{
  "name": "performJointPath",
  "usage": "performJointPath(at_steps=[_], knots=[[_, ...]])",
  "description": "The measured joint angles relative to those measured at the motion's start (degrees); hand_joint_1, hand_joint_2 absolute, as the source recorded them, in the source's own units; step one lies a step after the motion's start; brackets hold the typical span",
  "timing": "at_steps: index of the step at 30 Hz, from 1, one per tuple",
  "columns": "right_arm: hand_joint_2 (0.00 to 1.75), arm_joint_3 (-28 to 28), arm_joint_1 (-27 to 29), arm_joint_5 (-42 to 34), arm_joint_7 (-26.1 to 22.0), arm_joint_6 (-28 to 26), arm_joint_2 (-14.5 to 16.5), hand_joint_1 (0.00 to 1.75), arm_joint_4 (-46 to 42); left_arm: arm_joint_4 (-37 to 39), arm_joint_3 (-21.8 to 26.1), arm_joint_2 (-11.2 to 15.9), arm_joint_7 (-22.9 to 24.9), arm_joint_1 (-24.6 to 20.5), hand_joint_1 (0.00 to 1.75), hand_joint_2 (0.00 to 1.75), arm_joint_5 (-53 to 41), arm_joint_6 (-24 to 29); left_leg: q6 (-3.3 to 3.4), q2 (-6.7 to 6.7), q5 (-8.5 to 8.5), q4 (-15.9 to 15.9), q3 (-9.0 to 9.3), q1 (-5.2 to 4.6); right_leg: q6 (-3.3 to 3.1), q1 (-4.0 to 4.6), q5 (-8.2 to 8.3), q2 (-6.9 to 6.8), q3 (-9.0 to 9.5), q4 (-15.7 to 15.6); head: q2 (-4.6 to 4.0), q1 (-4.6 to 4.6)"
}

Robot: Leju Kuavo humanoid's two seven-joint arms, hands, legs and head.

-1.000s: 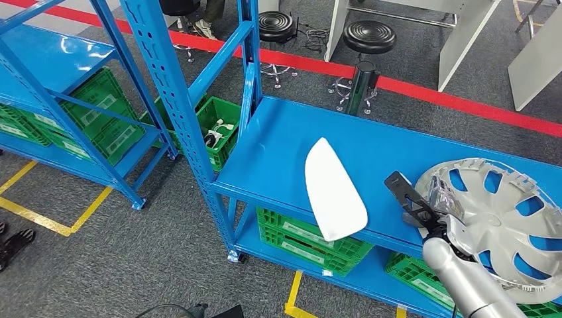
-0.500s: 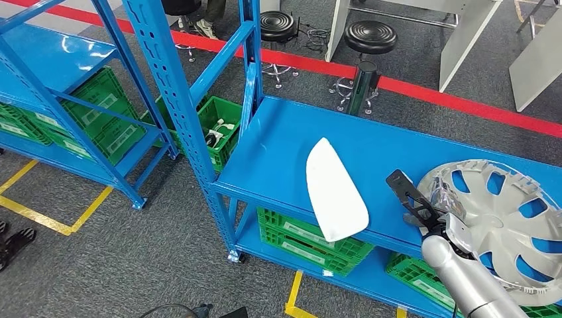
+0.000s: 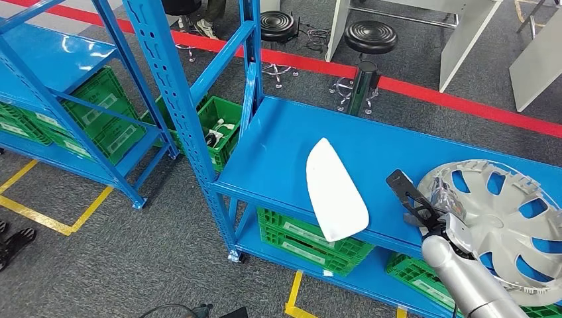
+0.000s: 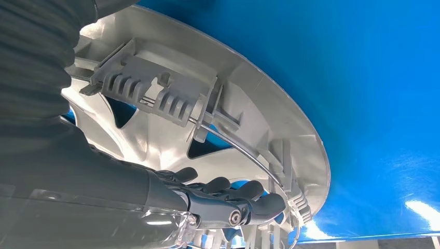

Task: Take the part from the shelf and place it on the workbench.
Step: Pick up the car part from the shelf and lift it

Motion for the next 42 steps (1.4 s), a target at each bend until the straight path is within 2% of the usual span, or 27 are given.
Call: performJointPath(at_steps=[7,11,13,16,18,25,42], knots=[[1.75,0.00,0.00,0.00,0.00,0.00,0.00,0.00,-0.01,0.00,0.00,0.00,0.00,0.00,0.00,0.00,0.00,0.00,0.00,-0.01,0.00,0.00,0.00,0.00,0.00,0.00,0.00,0.00,0.00,0.00,0.00,0.00],[1.75,0.02,0.07,-0.43,-0.38,-0.64,0.01,1.75,-0.01,0.00,0.00,-0.01,0.00,0.00,0.00,0.00,0.00,0.05,0.00,-0.03,0.00,0.00,-0.01,0.00,0.00,0.00,0.00,-0.01,0.00,0.00,0.00,0.00],[1.75,-0.40,0.70,-3.13,-3.19,-5.36,0.09,1.75,-0.02,0.00,0.01,-0.06,0.00,0.01,0.00,0.00,0.00,0.39,0.01,-0.08,0.01,0.00,-0.07,-0.01,0.00,-0.01,0.00,-0.10,0.06,0.01,0.00,0.01],[1.75,-2.10,1.87,-7.92,-8.21,-16.48,0.34,1.75,0.04,0.00,0.02,-0.18,0.00,0.12,0.00,0.00,-0.06,1.08,0.07,-0.04,0.05,0.01,-0.23,-0.04,0.02,-0.05,0.02,-0.23,0.05,0.04,0.00,0.02],[1.75,-3.12,2.16,-8.85,-9.10,-19.77,0.48,1.75,0.13,0.00,0.02,-0.26,0.00,0.21,0.00,0.00,-0.13,1.24,0.07,0.13,0.06,0.01,-0.27,-0.04,0.02,-0.06,0.02,-0.21,0.00,0.05,0.00,0.02],[1.75,-5.07,2.94,-11.86,-9.79,-23.47,1.09,1.75,0.26,0.00,0.11,-0.49,0.00,0.34,0.00,0.00,-0.70,1.43,0.08,0.67,0.00,0.01,-0.40,-0.04,0.01,-0.05,0.01,-0.09,-0.22,0.07,0.00,0.02],[1.75,-6.39,3.60,-17.26,-12.03,-25.74,0.68,1.75,0.27,0.00,0.28,-0.50,0.00,0.46,0.00,0.00,-1.71,1.47,0.07,0.82,-0.04,0.01,-0.40,-0.04,0.01,-0.05,0.01,0.06,-0.32,0.07,0.00,0.02]])
